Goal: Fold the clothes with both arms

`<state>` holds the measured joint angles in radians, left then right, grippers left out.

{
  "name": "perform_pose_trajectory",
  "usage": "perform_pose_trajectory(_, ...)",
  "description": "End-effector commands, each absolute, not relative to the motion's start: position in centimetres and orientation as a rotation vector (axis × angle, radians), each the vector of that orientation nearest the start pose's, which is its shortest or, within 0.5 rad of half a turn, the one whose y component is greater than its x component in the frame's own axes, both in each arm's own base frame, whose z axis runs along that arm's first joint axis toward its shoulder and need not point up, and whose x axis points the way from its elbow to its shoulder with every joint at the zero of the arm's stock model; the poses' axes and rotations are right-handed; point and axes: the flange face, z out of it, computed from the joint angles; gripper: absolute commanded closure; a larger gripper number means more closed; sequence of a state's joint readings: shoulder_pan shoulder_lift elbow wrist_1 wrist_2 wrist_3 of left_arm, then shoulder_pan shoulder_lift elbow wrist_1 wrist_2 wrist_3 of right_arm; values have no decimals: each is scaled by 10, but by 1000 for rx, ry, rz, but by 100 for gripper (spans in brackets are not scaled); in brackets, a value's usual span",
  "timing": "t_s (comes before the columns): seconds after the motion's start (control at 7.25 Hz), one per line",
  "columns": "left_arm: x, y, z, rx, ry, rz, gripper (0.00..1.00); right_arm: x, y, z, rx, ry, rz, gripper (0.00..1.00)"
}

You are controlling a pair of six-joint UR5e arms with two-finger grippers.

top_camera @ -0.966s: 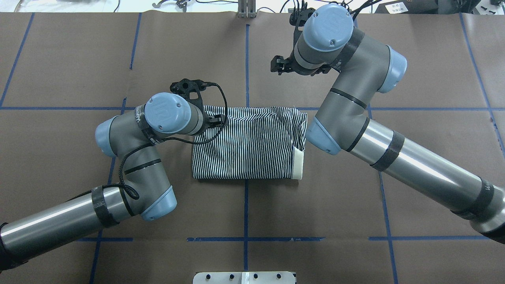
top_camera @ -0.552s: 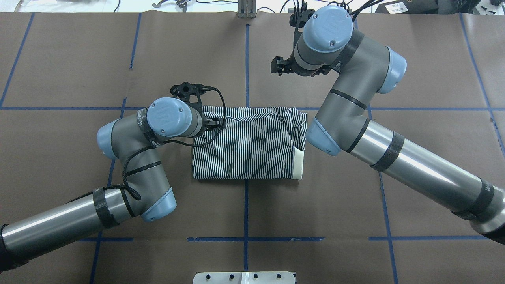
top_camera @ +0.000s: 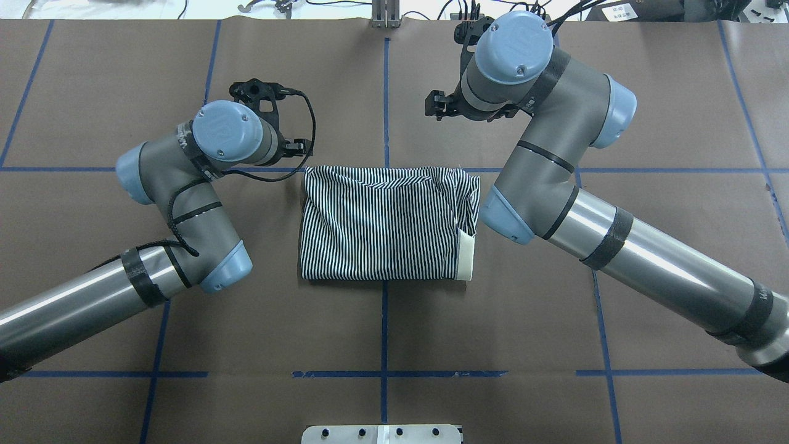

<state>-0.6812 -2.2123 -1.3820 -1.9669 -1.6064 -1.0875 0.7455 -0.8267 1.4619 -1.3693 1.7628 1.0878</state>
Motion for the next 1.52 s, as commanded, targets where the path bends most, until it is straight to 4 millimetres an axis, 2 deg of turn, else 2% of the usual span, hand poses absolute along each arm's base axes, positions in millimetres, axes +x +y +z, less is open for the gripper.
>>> perform_pose_trajectory(0.0,468,-588,317,473,723,-120,0,-467,-587,236,326,-791,158,0)
perform_pose_trajectory(0.14,448,-574,305,465,776,-103,0,-461,-587,235,327,-794,136,0)
perform_pose_trajectory(0.28,417,-549,309,498,796,-45,0,-438,-581,255,324,-786,98,0)
perform_pose_trajectory(0.55,333,-501,313,509,818,46,0,-361,-582,285,325,-783,28,0)
perform_pose_trajectory(0.69,275,-485,323,530,762,129,0,-306,-585,305,326,-761,-47,0)
perform_pose_trajectory(0.83,215,-479,345,541,722,167,0,-237,-584,339,333,-732,-109,0)
perform_pose_trajectory(0.97,148,-487,372,520,717,174,0,-162,-580,382,324,-720,-123,0)
perform_pose_trajectory(1.1,89,-481,410,519,676,237,0,-117,-557,443,264,-711,-115,0)
perform_pose_trajectory(1.24,65,-470,437,474,676,220,0,-96,-526,492,188,-682,-70,0)
perform_pose_trajectory(1.38,66,-472,485,358,667,134,0,-84,-513,520,145,-663,-49,0)
